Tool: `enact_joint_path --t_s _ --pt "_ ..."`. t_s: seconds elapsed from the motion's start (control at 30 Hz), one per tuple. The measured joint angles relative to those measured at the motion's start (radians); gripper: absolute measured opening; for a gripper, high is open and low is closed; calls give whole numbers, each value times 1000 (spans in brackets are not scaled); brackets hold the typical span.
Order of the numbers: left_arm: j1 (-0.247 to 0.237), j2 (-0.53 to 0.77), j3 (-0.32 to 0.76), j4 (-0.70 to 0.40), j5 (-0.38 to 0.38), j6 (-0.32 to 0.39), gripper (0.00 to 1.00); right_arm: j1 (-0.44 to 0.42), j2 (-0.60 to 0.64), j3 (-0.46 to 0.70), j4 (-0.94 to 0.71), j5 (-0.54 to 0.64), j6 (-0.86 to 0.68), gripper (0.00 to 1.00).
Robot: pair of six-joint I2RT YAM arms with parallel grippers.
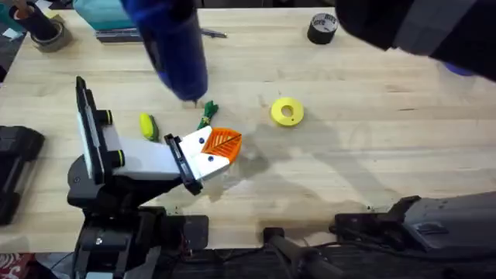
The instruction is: Pick up the gripper from the table and insert it into the empty holder that is missing its gripper. Then pick up a screw, insert it into the mounting hole, and use the screwdriver to tighten it. Finally, clean up the table by picking up the vegetable and placing it into the bucket.
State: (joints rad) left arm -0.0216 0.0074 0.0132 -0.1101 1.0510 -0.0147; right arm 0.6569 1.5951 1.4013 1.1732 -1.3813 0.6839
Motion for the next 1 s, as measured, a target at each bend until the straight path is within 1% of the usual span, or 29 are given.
enact_joint_path --t_s 0.23,0.57,1.0 --pt "0 0 0 0 0 0 4 14 0 -118 -8 20 -53 23" --pt "0 0 0 0 0 0 4 15 0 -227 32 67 -112 23" --pt "0 0 0 0 0 0 4 33 0 -306 54 116 -172 23"
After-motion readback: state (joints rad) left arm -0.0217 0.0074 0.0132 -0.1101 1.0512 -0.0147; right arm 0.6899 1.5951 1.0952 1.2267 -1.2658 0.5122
